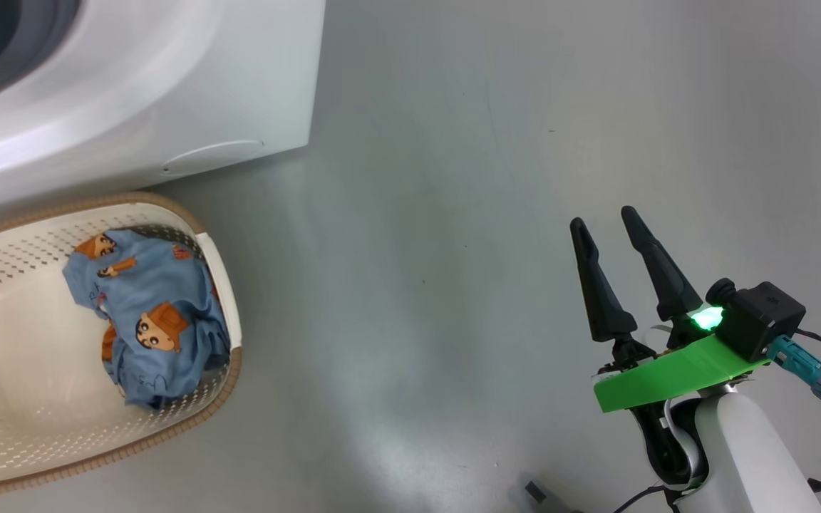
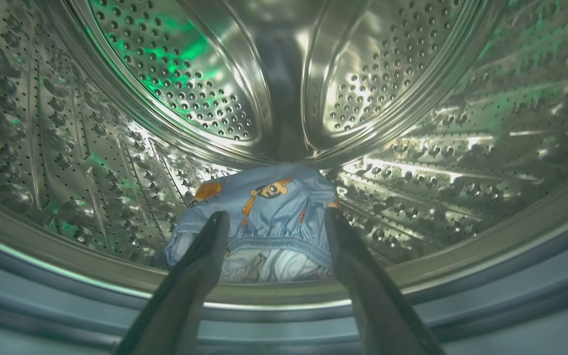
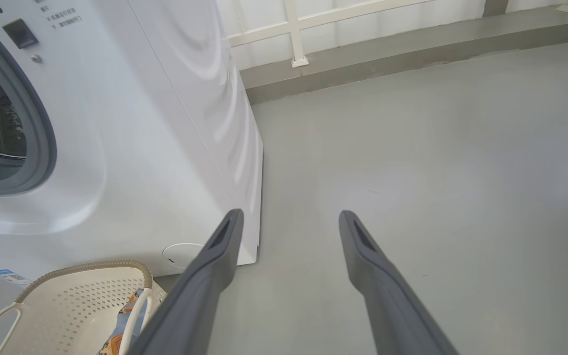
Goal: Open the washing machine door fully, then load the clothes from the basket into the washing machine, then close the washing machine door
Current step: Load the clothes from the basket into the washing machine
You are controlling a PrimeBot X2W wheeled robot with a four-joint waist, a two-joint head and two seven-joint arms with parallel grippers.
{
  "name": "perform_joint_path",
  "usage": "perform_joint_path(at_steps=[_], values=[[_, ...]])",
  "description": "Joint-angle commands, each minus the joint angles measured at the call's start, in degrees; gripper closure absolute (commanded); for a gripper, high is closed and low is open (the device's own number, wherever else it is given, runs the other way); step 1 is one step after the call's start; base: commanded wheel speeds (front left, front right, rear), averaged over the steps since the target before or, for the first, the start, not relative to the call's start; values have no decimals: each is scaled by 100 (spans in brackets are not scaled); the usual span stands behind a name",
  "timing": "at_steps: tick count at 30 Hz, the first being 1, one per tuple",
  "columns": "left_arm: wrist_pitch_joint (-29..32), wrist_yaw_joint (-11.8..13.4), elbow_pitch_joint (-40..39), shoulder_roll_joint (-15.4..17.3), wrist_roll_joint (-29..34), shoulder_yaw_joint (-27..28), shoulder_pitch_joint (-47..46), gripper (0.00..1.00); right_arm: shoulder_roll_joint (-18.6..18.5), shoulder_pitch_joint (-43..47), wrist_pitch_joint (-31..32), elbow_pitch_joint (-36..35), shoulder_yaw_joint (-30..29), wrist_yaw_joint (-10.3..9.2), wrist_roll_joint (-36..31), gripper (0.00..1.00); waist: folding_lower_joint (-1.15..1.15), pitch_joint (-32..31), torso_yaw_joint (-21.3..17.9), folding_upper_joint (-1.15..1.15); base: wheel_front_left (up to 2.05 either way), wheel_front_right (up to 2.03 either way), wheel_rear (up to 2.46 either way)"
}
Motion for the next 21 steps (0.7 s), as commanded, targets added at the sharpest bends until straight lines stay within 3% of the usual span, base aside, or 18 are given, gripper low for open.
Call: perform_joint_path(at_steps=[1, 9, 21], values=[[-34, -15, -322, 244, -167, 53, 189, 0, -60, 106, -27, -102, 75, 8, 54, 0, 0, -36, 30, 0, 0, 0, 0], [-35, -15, -1376, 136, -516, 312, 971, 0, -129, 136, -27, -110, 10, 8, 37, 0, 0, -148, 128, 0, 0, 0, 0], [-35, -15, -2576, -150, -399, 778, 2029, 0, -239, 191, -27, -103, -54, 8, 17, 0, 0, -371, 276, 0, 0, 0, 0]])
